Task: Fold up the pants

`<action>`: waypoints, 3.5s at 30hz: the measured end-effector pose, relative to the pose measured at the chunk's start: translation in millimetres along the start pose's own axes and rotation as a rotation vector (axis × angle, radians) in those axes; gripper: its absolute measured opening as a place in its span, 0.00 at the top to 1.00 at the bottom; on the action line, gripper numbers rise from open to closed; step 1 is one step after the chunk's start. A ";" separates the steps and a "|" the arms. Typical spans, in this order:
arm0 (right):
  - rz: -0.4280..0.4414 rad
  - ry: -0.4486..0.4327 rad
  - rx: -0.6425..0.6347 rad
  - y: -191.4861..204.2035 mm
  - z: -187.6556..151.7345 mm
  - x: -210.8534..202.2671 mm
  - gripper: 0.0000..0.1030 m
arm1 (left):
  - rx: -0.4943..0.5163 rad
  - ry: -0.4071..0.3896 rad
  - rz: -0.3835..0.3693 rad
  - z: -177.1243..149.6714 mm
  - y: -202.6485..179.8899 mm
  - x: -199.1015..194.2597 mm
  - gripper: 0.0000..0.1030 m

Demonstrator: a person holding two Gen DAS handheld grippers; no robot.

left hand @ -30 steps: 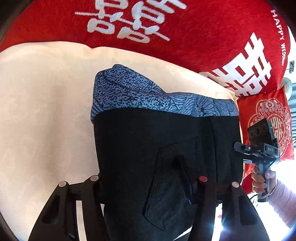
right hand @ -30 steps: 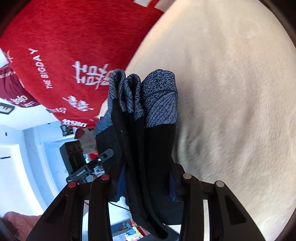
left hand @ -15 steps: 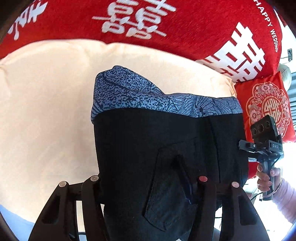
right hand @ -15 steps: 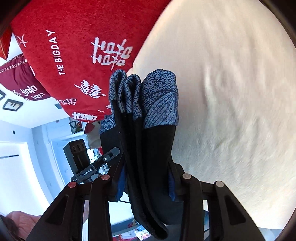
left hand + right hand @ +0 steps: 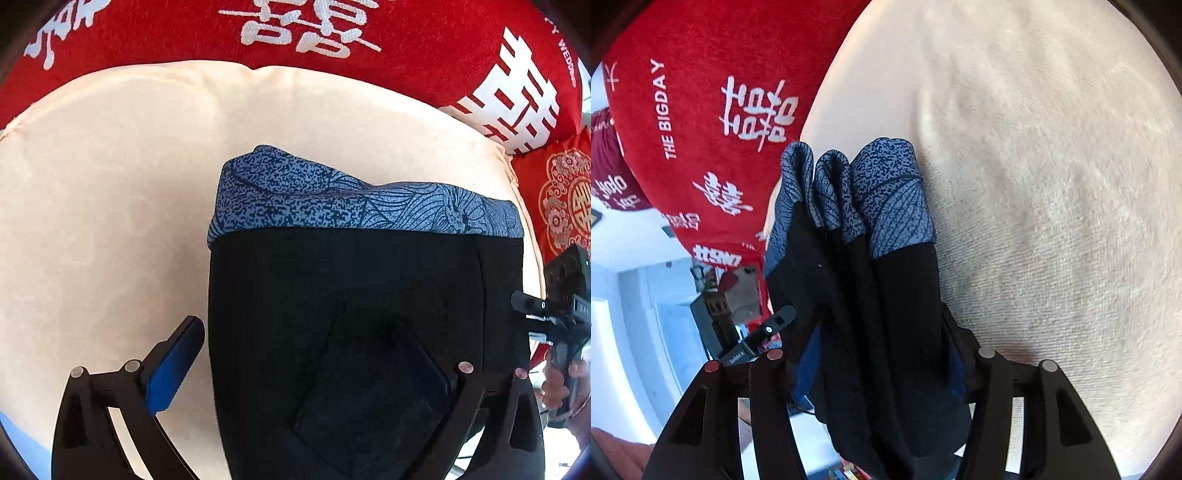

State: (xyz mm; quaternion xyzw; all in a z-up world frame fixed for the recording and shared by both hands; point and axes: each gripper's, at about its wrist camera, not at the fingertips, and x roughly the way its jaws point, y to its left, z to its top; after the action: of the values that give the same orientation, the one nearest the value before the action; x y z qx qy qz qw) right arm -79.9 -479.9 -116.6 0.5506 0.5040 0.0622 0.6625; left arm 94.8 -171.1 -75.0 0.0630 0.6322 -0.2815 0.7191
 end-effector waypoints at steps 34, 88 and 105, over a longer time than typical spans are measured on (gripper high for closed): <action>-0.722 -0.127 -0.194 174.0 -121.6 -59.0 0.14 | 0.134 -0.033 0.321 -70.3 -97.7 -155.1 0.00; -0.863 -0.094 -0.316 254.4 -157.0 -39.3 0.14 | 0.066 -0.047 0.321 -68.4 -72.9 -210.5 0.00; -0.872 -0.114 -0.325 258.7 -163.7 -42.1 0.14 | 0.076 -0.061 0.312 -73.3 -76.3 -215.4 0.00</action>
State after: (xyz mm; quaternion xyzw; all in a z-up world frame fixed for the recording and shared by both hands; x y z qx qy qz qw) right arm -98.6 -297.7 132.4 0.1789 0.6350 -0.1740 0.7311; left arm -15.3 -131.9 134.6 0.1788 0.5817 -0.1919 0.7699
